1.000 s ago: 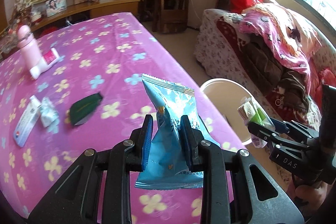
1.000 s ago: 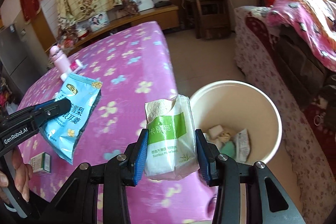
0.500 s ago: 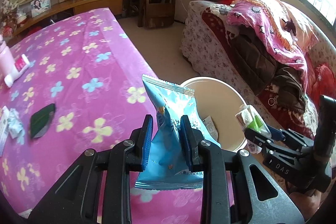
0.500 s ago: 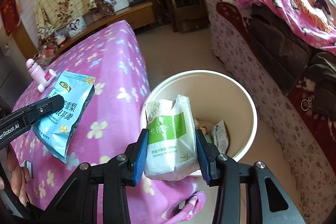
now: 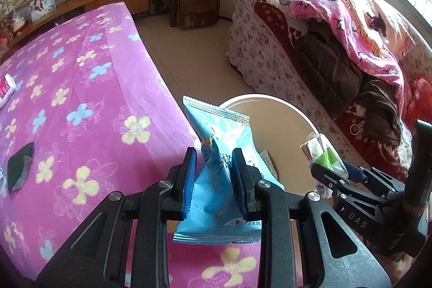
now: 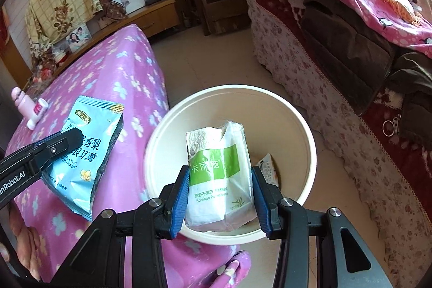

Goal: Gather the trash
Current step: 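Carry the blue bag and tissue pack to the white bucket and release both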

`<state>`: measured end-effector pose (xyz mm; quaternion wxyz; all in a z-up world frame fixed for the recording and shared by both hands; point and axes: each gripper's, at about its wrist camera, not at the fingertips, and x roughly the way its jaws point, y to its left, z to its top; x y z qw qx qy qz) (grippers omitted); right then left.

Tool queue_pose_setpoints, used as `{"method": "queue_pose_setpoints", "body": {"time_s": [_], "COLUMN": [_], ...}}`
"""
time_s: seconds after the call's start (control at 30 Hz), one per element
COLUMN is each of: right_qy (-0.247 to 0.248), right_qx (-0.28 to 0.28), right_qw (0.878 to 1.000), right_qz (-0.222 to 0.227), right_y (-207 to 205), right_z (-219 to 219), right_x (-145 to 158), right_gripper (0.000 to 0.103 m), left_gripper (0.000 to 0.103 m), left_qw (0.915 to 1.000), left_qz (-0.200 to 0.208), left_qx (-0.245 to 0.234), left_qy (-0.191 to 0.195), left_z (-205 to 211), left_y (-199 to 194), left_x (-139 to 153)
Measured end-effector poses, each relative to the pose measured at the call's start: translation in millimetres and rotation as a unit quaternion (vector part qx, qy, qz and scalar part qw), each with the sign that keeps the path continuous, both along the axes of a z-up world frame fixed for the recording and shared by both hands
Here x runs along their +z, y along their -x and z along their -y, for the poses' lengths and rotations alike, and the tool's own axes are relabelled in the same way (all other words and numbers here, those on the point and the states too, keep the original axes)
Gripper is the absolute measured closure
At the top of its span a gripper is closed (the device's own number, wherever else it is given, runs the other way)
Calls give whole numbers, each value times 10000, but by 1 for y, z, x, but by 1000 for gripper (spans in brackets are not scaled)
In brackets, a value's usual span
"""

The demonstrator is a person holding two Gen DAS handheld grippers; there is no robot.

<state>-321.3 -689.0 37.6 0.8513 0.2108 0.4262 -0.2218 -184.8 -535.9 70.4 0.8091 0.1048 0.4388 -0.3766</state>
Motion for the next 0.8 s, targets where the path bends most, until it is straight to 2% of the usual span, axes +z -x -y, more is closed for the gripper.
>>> {"method": "queue_pose_setpoints", "body": {"time_s": [0.07, 0.3, 0.33, 0.47, 0.53, 0.63, 0.8], "right_qy": [18, 108, 87, -6, -88, -198, -185], "right_qx": [-26, -186, -196, -247, -273, -285, -221], "right_qw": [10000, 9997, 9997, 9997, 9996, 9994, 9996], "right_qz": [-20, -119, -113, -76, -69, -61, -49], "right_y": [-1, 0, 0, 6, 9, 12, 15], "right_z": [2, 9, 10, 9, 9, 5, -4], "right_x": [-3, -9, -9, -8, -8, -7, -2], "right_gripper": [55, 49, 44, 42, 42, 42, 42], "left_gripper": [79, 78, 78, 76, 66, 56, 54], "left_qw": [10000, 9999, 9998, 9985, 9975, 9972, 9962], "left_qz": [-49, -147, -177, -507, -668, -662, -730], "left_qx": [29, 64, 76, 30, 5, 72, 182], "left_qy": [-16, 42, 61, 206, 239, 336, 446], "left_z": [3, 6, 5, 1, 0, -7, -20], "left_y": [-1, -3, -4, -6, -7, -5, -7], "left_x": [-4, -11, -11, -15, -16, -13, -6]}}
